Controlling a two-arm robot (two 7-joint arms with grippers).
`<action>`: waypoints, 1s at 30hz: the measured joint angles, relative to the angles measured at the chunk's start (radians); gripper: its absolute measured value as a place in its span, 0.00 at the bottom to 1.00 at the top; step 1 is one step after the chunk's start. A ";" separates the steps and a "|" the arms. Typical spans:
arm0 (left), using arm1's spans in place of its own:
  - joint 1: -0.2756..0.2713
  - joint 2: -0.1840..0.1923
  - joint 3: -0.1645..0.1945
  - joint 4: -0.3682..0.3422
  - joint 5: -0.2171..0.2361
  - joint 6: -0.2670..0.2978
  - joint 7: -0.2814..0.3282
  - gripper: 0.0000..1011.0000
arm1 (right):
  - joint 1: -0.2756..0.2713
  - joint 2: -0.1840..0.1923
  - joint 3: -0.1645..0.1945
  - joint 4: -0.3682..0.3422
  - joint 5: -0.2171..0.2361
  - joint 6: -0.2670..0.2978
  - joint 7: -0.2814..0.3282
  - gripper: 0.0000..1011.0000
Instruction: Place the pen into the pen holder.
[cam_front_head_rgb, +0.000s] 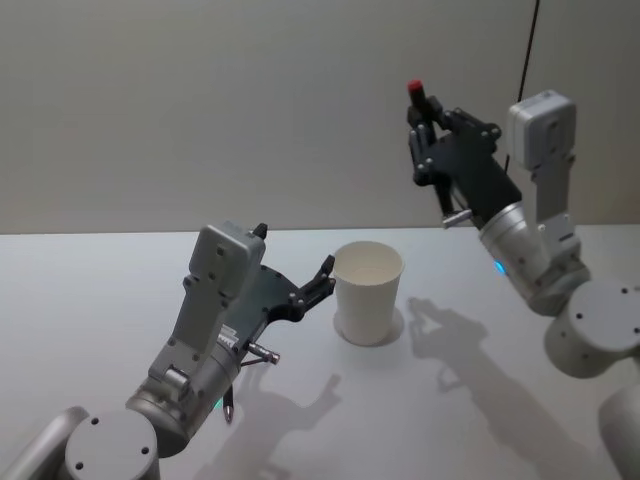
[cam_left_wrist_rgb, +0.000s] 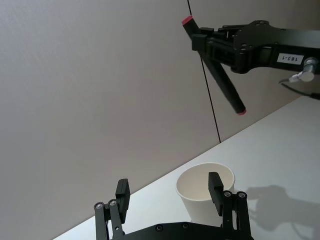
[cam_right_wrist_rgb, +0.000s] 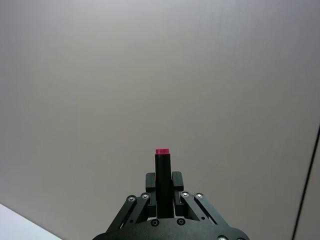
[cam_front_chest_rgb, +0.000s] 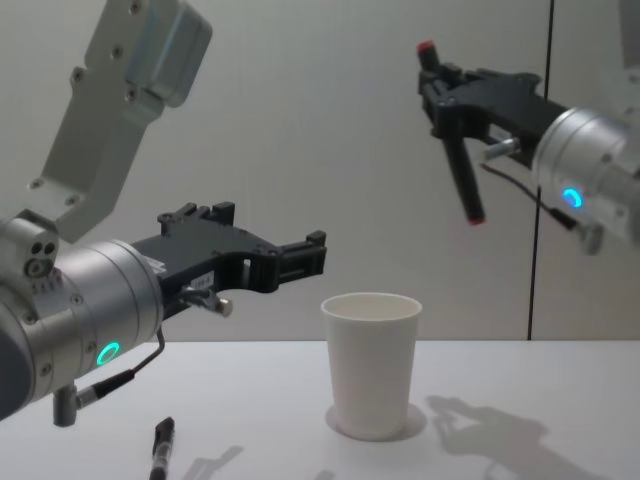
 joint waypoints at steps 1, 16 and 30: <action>0.000 0.000 0.000 0.000 0.000 0.000 0.000 0.99 | 0.004 -0.003 -0.002 0.010 0.004 -0.012 0.001 0.17; 0.000 0.000 0.000 0.000 0.000 0.000 0.000 0.99 | 0.070 -0.059 -0.029 0.198 0.099 -0.169 0.036 0.17; 0.000 0.000 0.000 0.000 0.000 0.000 0.000 0.99 | 0.099 -0.085 -0.039 0.307 0.175 -0.211 0.070 0.17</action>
